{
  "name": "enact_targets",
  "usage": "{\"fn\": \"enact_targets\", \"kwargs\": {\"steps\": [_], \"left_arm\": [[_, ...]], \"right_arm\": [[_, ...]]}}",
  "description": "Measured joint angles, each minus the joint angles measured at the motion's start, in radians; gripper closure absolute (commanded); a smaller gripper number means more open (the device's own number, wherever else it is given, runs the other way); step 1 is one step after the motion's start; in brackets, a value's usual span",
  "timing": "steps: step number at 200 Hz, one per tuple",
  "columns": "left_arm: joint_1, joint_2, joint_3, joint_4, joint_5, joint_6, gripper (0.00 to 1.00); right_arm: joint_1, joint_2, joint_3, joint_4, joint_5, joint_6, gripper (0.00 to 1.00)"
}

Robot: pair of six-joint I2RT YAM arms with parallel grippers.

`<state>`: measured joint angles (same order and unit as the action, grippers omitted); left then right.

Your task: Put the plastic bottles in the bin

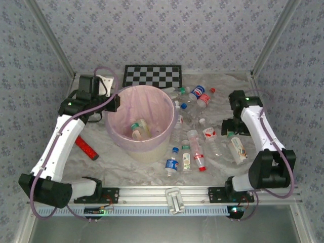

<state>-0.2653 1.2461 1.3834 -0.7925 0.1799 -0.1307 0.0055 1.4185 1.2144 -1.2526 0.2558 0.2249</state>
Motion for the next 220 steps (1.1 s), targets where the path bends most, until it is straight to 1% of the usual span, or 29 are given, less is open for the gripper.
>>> {"fn": "enact_targets", "kwargs": {"steps": [16,31,81,110,131,156,176,191,208,220], "left_arm": [[0.01,0.019,0.017,-0.008,0.019,0.0,1.0],[0.018,0.035,0.033,-0.016,0.038,-0.001,1.0],[0.042,0.06,0.05,-0.019,0.083,-0.008,1.0],[0.052,0.067,0.059,-0.024,0.098,-0.008,1.0],[0.063,0.067,0.063,-0.037,0.108,-0.008,1.0],[0.08,0.067,0.069,-0.053,0.116,-0.008,1.0],[0.087,0.067,0.073,-0.062,0.12,-0.008,1.0],[0.089,0.067,0.074,-0.064,0.119,-0.008,1.0],[0.092,0.067,0.075,-0.066,0.119,-0.008,1.0],[0.092,0.069,0.08,-0.072,0.12,-0.008,1.0]], "right_arm": [[-0.055,0.043,-0.002,0.003,-0.045,0.001,0.0],[-0.076,0.097,-0.002,0.003,-0.078,0.0,0.0],[-0.089,0.333,0.003,0.005,-0.128,0.0,0.0],[-0.095,0.398,0.002,0.035,-0.163,0.008,0.01],[-0.102,0.431,0.002,0.071,-0.165,0.021,0.06],[-0.102,0.448,0.001,0.119,-0.167,0.031,0.2],[-0.094,0.45,0.02,0.138,-0.179,0.042,0.27],[-0.084,0.459,0.066,0.15,-0.193,0.05,0.3],[-0.074,0.492,0.151,0.162,-0.216,0.047,0.32],[-0.068,0.533,0.229,0.17,-0.227,0.045,0.37]]}}
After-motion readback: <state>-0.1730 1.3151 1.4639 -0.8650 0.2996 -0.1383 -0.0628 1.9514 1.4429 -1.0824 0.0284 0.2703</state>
